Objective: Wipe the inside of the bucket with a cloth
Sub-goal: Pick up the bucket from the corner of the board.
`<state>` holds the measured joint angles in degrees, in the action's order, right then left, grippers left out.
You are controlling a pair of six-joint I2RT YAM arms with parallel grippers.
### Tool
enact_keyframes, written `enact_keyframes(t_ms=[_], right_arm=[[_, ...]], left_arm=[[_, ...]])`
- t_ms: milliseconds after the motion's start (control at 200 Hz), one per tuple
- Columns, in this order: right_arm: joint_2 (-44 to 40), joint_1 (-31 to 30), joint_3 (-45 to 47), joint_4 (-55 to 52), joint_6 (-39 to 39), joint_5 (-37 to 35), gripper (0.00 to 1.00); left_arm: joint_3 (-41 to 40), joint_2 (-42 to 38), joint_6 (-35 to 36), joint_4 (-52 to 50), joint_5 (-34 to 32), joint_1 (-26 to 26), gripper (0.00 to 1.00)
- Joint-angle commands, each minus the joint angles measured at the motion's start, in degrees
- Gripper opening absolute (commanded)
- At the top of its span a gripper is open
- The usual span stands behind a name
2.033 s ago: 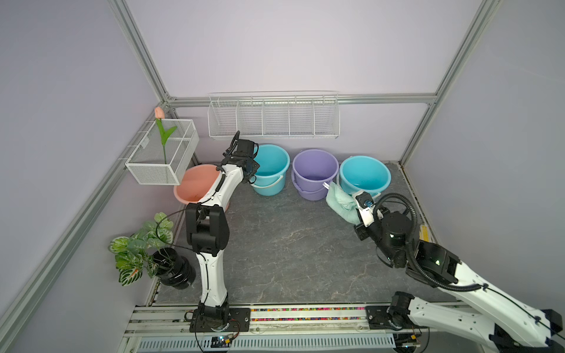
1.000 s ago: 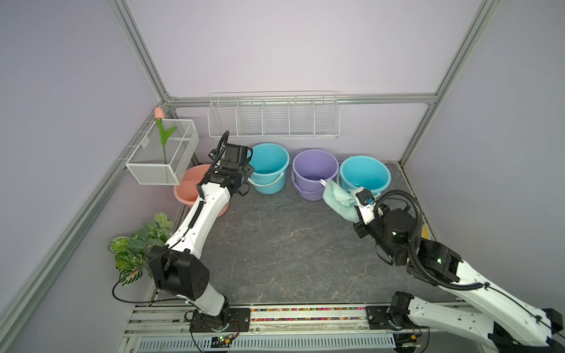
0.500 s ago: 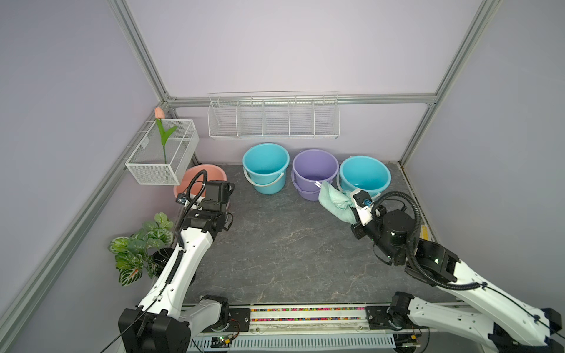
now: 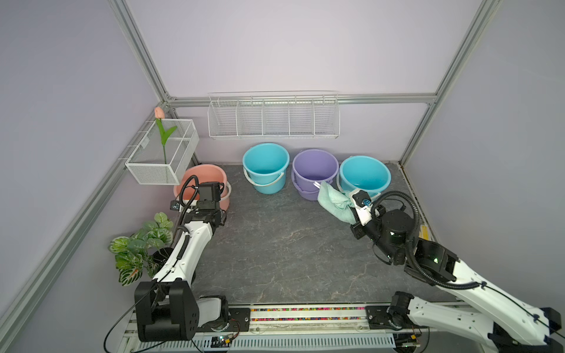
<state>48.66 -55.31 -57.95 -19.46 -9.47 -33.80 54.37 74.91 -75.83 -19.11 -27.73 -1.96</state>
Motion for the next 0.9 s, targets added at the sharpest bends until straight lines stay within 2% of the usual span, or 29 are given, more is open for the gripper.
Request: enact_keyframes(t_ms=[0,150,330,445,720,895], right_arm=[[0.22,0.19,0.12,0.92,-0.17,-0.65,0.07],[0.58,0.19,-0.05,0.79,-0.19,-0.76,0.07],[0.69,0.16,-0.14,0.43,-0.19,-0.83,0.07],[0.50,0.15,-0.23,0.14,0.05,-0.83,0.07],[0.29,0.17,-0.49,-0.57,0.86,-0.56,0.07],[0.23,0.18,-0.71,-0.75,1.20,-0.26,0.07]], left_arm=[[0.23,2.57,0.86,5.32,2.75,1.25,0.86],[1.87,6.47,0.62,5.07,5.80,2.63,0.85],[2.11,8.57,-0.12,4.78,7.64,3.35,0.77],[2.17,9.18,-0.32,3.94,8.34,3.61,0.66],[0.10,6.39,-1.07,0.94,10.53,3.71,0.31],[-1.56,2.72,-0.99,-1.13,11.91,3.71,0.17]])
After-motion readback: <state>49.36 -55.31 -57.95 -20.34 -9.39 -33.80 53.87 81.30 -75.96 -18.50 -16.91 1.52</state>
